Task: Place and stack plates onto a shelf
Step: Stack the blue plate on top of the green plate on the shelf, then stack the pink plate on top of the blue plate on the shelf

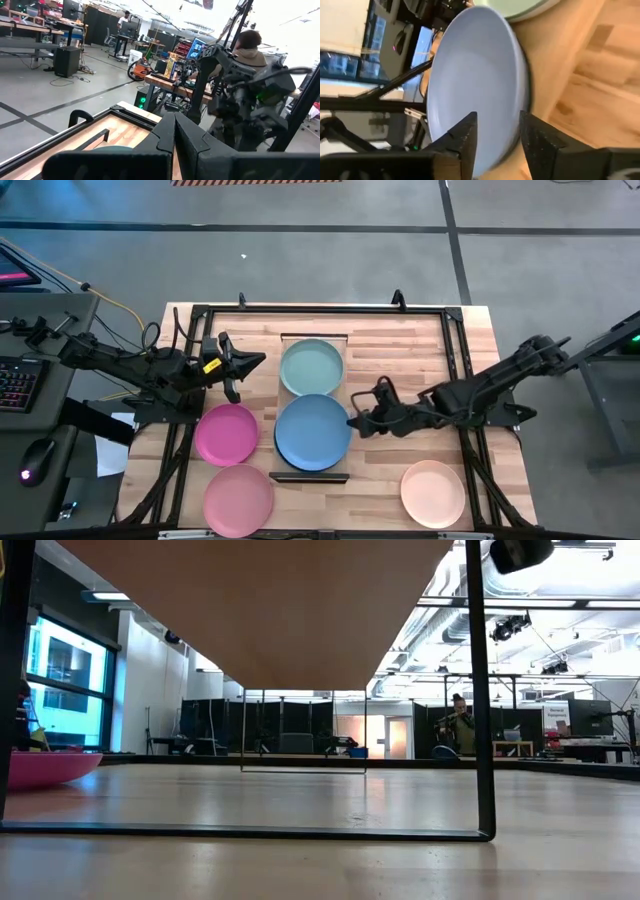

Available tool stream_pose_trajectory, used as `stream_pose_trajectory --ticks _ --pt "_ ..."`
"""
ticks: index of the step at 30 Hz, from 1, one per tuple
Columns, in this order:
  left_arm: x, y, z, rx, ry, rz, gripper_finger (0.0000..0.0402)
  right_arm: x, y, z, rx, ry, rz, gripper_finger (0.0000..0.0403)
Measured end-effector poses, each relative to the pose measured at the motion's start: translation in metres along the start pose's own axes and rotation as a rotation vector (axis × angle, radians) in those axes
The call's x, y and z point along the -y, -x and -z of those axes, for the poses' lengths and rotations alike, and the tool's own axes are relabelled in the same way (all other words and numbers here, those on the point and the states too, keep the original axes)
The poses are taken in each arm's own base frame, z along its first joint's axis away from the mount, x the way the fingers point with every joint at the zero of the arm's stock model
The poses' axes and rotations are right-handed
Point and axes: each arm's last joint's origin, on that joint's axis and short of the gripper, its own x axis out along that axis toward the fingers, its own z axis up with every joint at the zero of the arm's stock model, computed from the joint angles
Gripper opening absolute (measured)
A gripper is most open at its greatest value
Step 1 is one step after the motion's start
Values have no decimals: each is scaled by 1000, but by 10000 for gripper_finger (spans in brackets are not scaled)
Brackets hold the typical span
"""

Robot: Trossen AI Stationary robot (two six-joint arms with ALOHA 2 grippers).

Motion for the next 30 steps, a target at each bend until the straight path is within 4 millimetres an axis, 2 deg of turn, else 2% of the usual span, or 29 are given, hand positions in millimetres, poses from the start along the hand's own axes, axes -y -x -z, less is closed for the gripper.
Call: stream_pose_trajectory --ticks 8,13,16,20,23,27,30 --pt "0 0 0 0 0 0 0 22 52 -18 -19 135 146 135" --pt "0 0 0 -3 19 13 0 44 77 -12 -61 260 305 135" --pt "2 0 0 -16 29 68 0 62 80 -5 -85 294 316 135" --pt "4 -1 2 -38 65 125 0 93 77 3 -64 292 219 135" --pt "6 -4 5 -49 116 121 0 113 73 4 19 299 93 135" --pt "7 -8 9 -71 150 112 0 123 69 -5 185 358 -130 135" --pt "9 -11 12 -83 183 105 0 119 71 -16 313 412 -283 135"
